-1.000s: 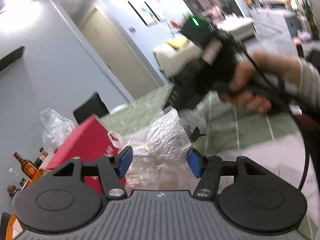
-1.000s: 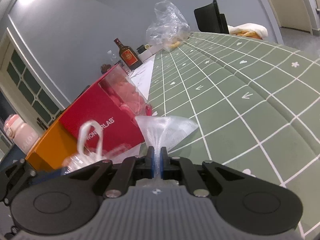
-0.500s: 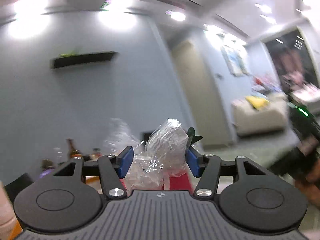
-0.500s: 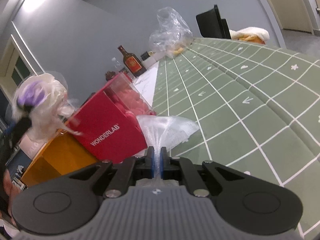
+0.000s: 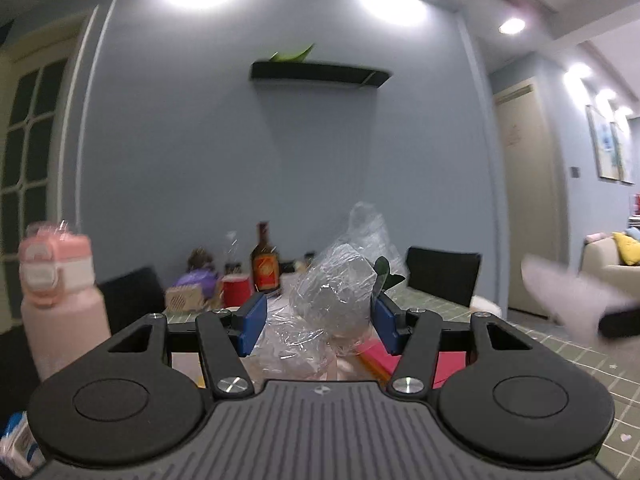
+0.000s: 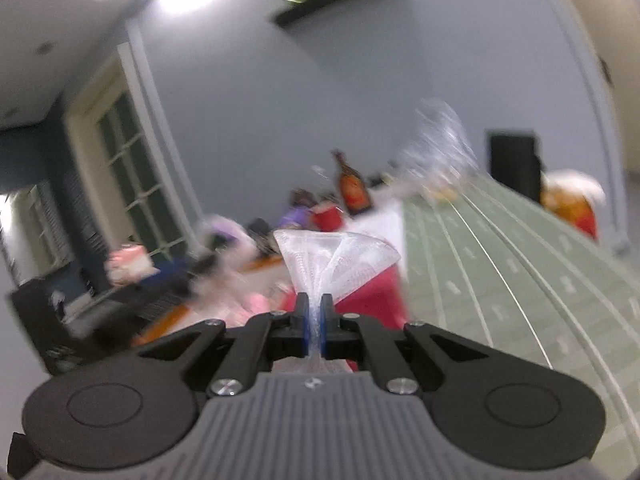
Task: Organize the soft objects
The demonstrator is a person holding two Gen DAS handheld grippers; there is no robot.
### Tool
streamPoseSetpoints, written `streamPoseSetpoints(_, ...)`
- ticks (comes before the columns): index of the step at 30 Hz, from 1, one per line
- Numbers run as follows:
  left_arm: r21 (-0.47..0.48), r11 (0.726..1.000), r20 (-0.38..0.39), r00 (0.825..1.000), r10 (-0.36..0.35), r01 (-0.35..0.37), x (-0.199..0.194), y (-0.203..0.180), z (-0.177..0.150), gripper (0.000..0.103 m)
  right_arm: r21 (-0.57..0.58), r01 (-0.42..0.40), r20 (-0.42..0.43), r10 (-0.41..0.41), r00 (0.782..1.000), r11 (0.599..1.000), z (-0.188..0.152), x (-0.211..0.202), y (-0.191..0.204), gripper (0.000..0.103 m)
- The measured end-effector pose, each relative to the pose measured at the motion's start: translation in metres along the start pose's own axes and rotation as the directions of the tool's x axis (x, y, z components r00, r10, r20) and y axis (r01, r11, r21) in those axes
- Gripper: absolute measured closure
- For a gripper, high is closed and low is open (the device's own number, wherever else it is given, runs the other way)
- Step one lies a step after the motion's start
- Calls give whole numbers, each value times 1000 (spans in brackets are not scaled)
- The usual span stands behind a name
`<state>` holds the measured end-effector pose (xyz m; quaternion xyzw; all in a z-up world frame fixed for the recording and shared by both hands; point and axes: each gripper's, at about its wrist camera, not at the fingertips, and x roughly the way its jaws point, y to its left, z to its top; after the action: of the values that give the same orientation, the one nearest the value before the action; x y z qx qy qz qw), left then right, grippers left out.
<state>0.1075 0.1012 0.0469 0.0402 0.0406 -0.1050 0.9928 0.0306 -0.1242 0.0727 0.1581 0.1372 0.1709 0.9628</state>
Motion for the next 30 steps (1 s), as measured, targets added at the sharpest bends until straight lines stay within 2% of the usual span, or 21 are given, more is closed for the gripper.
streamPoseSetpoints(3, -32, 998, -40, 998, 46, -47, 4, 10, -2, 34, -93, -36, -18, 34, 999, 995, 15, 28, 30, 101)
streamPoseSetpoints(6, -60, 994, -37, 995, 88, -90, 1, 21, -2, 23, -136, -53, -62, 45, 997, 989, 22, 65, 50, 101)
streamPoseSetpoints(9, -64, 979, -6, 981, 194, -194, 1, 26, -1, 6, -154, -63, -94, 49, 994, 986, 26, 104, 60, 101)
streamPoseSetpoints(10, -64, 967, 3, 969, 246, -246, 2, 27, -1, 0, -150, -70, -110, 54, 993, 986, 26, 118, 61, 97)
streamPoseSetpoints(12, -80, 943, -9, 946, 324, -323, 6, 32, 2, 0, -146, -80, -139, 60, 989, 986, 27, 142, 62, 85)
streamPoseSetpoints(13, -98, 925, -31, 930, 366, -367, 9, 36, 2, 0, -142, -84, -133, 65, 989, 986, 27, 150, 60, 64)
streamPoseSetpoints(14, -128, 908, -60, 916, 396, -400, 12, 43, 2, 0, -142, -84, -122, 67, 990, 986, 27, 154, 57, 52)
streamPoseSetpoints(15, -156, 902, -88, 916, 392, -401, 14, 49, 4, 0, -141, -82, -101, 68, 993, 987, 26, 157, 52, 30)
streamPoseSetpoints(16, -183, 908, -113, 926, 361, -377, 15, 59, 5, 0, -134, -82, -75, 73, 995, 988, 25, 155, 47, 16)
streamPoseSetpoints(17, -203, 917, -128, 937, 324, -344, 16, 64, 6, 0, -122, -90, -42, 86, 995, 988, 23, 150, 42, 12)
streamPoseSetpoints(19, -212, 925, -138, 947, 291, -316, 16, 67, 6, 0, -98, -100, 18, 103, 995, 990, 19, 144, 31, 7)
streamPoseSetpoints(20, -201, 928, -136, 948, 289, -312, 16, 66, 6, 0, -99, -73, 35, 77, 996, 992, 18, 142, 28, 6)
streamPoseSetpoints(23, -166, 941, -117, 953, 279, -296, 11, 55, 6, 0, -108, 68, 90, -59, 994, 992, 12, 134, 20, 3)
streamPoseSetpoints(26, -141, 951, -116, 959, 260, -275, 6, 37, 1, 0, -135, 210, 88, -199, 976, 968, 11, 133, 16, 3)
streamPoseSetpoints(30, -84, 965, -119, 964, 238, -248, 6, 19, -2, 0, -165, 226, 88, -214, 973, 960, 8, 131, 11, 3)
